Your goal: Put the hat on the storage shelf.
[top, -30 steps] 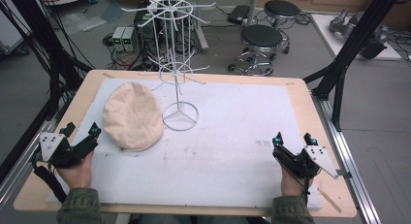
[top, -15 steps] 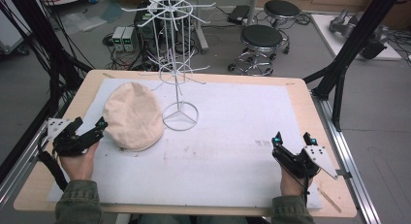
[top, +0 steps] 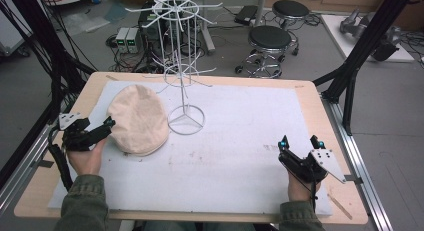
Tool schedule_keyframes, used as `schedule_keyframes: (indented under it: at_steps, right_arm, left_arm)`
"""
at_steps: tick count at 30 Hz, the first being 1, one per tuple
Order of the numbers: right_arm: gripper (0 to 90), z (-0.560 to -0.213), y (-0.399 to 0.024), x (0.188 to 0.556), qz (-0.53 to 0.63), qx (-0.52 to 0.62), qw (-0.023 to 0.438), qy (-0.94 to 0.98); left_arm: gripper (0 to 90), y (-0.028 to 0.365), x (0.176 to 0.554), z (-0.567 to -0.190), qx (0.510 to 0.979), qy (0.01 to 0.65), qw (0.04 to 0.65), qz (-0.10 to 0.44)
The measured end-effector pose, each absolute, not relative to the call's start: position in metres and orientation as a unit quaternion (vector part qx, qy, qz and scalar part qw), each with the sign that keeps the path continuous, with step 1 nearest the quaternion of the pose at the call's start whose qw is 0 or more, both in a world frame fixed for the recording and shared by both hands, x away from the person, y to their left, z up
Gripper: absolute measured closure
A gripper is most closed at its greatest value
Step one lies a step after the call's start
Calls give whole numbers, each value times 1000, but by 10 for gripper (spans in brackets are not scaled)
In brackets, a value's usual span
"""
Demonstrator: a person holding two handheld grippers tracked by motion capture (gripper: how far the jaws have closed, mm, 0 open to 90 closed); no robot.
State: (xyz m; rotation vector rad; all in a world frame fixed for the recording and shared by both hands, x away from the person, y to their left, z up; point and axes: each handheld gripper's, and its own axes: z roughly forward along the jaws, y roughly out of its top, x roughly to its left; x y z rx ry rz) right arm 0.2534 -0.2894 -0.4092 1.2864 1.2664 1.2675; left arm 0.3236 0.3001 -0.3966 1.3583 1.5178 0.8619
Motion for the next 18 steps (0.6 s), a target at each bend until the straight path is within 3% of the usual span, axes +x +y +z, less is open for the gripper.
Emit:
schedule_keyframes:
  at_steps: [18]
  right_arm:
    - [79, -408, -288, 252, 527, 516, 442, 510]
  left_arm:
    - [211, 281, 353, -408, 588, 644, 382, 304]
